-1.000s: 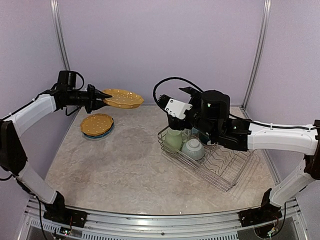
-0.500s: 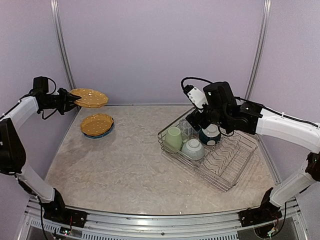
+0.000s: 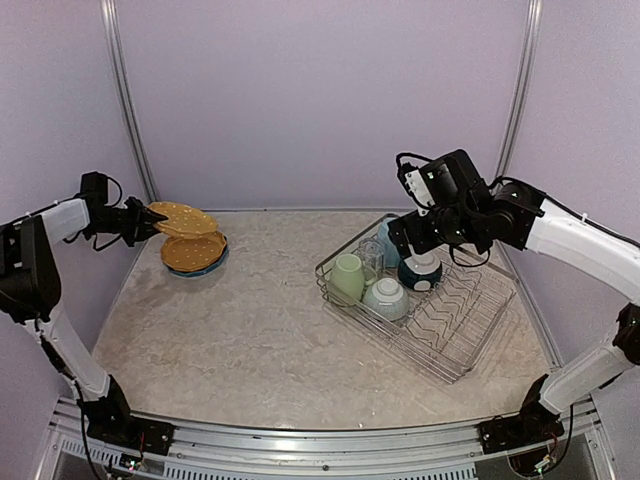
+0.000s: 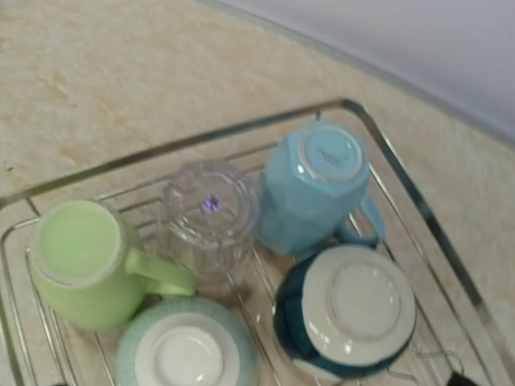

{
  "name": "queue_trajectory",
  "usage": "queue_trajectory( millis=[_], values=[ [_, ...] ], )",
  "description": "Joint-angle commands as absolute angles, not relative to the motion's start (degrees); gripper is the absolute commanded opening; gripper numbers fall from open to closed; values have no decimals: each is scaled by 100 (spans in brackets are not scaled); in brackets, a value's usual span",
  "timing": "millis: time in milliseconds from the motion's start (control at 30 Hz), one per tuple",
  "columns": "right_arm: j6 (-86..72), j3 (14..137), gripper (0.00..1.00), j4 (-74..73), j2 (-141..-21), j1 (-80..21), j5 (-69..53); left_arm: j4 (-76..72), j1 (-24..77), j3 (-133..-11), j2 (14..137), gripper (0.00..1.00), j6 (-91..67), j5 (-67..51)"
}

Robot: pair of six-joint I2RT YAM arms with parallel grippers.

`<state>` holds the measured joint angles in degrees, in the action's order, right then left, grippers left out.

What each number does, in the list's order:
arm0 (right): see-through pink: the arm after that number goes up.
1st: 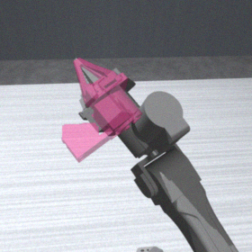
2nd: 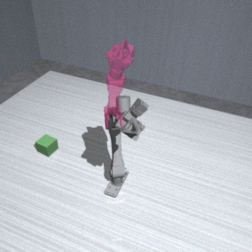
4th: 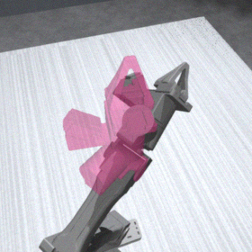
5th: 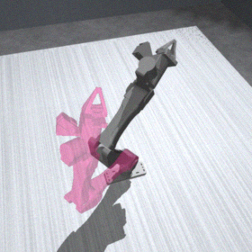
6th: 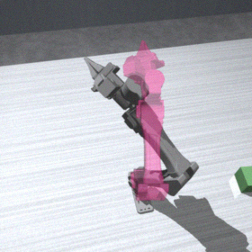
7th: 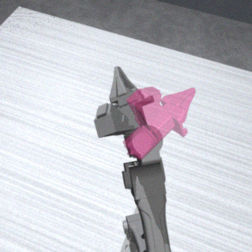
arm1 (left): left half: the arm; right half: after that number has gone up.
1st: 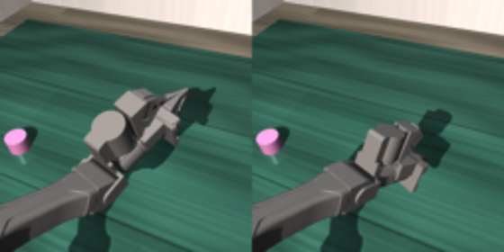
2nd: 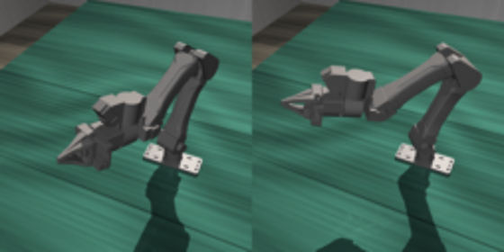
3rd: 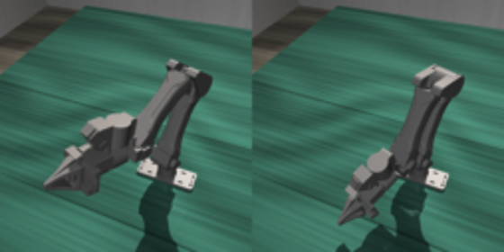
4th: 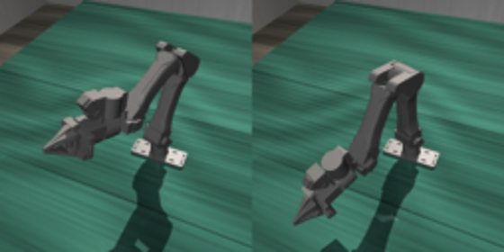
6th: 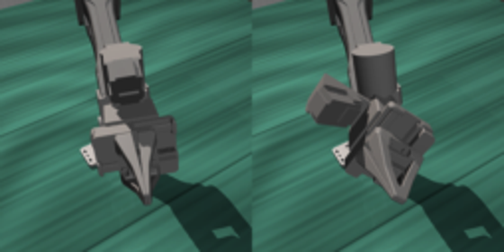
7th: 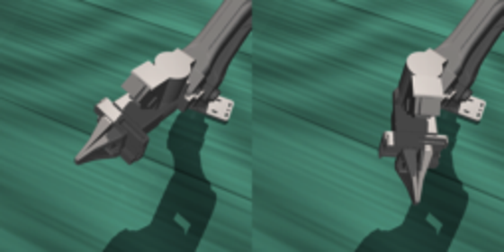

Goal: Unload the mixed dishes from the dish rack
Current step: Place the plate on the plate.

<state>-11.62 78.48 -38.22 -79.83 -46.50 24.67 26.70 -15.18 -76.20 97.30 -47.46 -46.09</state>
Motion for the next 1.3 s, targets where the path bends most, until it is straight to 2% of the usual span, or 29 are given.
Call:
queue_trajectory(
  millis=[0,133,267,467,700,867,1100,1267],
  values=[
    [-1919,8316,100,-4416,-8332,-4549,2711,2130,-1661,-7586,9827,0,-4570,-5090],
    [-2490,8907,100,-4691,-8761,-4467,2893,2256,-1666,-7622,10107,0,-4563,-5096],
    [-2549,9181,100,-4436,-9010,-4455,2543,2340,-1674,-7671,10298,1,-4474,-4993],
    [-2046,8674,100,-3546,-8838,-4456,2212,2373,-1672,-7703,10512,1,-4421,-4992],
    [-1682,8441,100,-3480,-8638,-4450,1855,2406,-1663,-7792,10731,5,-4436,-4992],
    [-1618,8391,100,-3428,-8587,-4455,1897,2653,-1599,-7955,10879,17,-4339,-4847],
    [-1604,8359,100,-3471,-8652,-4451,1912,3558,-1471,-8389,10802,45,-3816,-4043],
    [-1593,8389,100,-3516,-8692,-4456,1973,3855,-1403,-8547,10755,57,-3645,-3709]
  ],
)
